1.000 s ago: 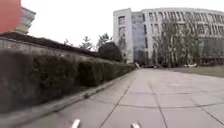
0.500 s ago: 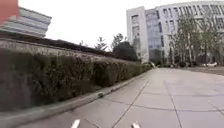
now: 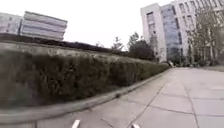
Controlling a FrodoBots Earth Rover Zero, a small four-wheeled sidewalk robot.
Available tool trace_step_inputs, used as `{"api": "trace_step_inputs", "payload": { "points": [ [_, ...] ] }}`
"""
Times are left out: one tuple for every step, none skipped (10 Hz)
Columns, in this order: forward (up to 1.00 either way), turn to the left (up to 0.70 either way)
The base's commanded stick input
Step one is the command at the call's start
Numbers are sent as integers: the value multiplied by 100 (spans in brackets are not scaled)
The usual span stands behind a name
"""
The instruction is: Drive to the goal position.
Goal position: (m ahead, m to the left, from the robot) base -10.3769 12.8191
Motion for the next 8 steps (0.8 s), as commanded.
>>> {"api": "trace_step_inputs", "payload": {
  "points": [
    [0, 70],
    [0, 70],
    [0, 70],
    [0, 70],
    [0, 70],
    [0, 70],
    [0, 70],
    [0, 70]
  ]
}}
